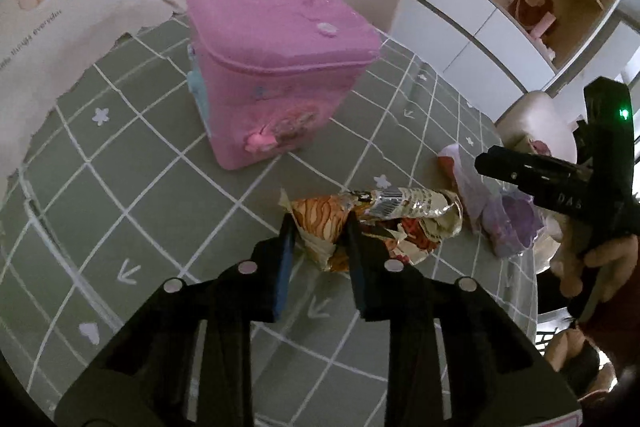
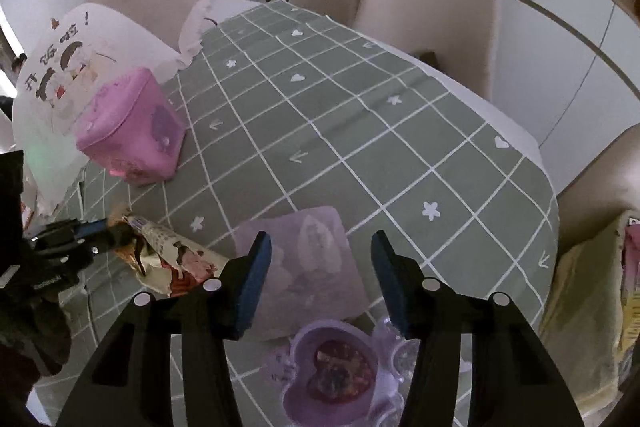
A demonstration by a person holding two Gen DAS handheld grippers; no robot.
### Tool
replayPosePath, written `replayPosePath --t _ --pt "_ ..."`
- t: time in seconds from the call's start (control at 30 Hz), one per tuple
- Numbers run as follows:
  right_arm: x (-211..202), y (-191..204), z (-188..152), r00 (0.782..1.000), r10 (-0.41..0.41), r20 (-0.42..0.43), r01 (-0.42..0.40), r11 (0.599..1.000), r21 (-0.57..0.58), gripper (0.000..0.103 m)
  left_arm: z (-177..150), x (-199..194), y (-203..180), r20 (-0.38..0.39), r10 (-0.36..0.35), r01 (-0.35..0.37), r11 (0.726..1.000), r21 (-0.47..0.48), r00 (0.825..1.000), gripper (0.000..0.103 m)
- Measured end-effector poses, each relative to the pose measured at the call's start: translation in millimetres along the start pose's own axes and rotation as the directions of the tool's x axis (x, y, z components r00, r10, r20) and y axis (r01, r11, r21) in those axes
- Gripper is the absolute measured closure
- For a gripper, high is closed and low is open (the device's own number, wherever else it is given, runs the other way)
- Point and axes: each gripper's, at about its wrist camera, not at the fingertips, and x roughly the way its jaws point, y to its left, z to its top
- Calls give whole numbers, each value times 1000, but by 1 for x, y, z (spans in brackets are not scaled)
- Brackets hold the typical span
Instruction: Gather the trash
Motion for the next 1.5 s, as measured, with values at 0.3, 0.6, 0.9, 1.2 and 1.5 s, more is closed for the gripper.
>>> replayPosePath --t 0.3,0.6,0.9,1.2,1.5 --pt "-3 16 -6 999 33 -4 -34 999 -24 54 -5 -44 12 47 74 -70 994 -86 996 80" --pt "11 23 -1 997 -68 22 69 997 -28 54 -9 -52 34 50 49 -43 992 -116 998 80" --pt "6 47 -3 995 -61 74 66 995 -68 62 -11 -48 45 63 21 -12 990 -142 998 80" --pt "34 81 -20 981 -165 103 177 976 -125 74 -11 -57 62 81 59 -45 985 -166 995 80" --pt "-16 59 -9 970 -143 198 163 983 -89 100 -10 -85 47 119 97 -76 983 -170 988 80"
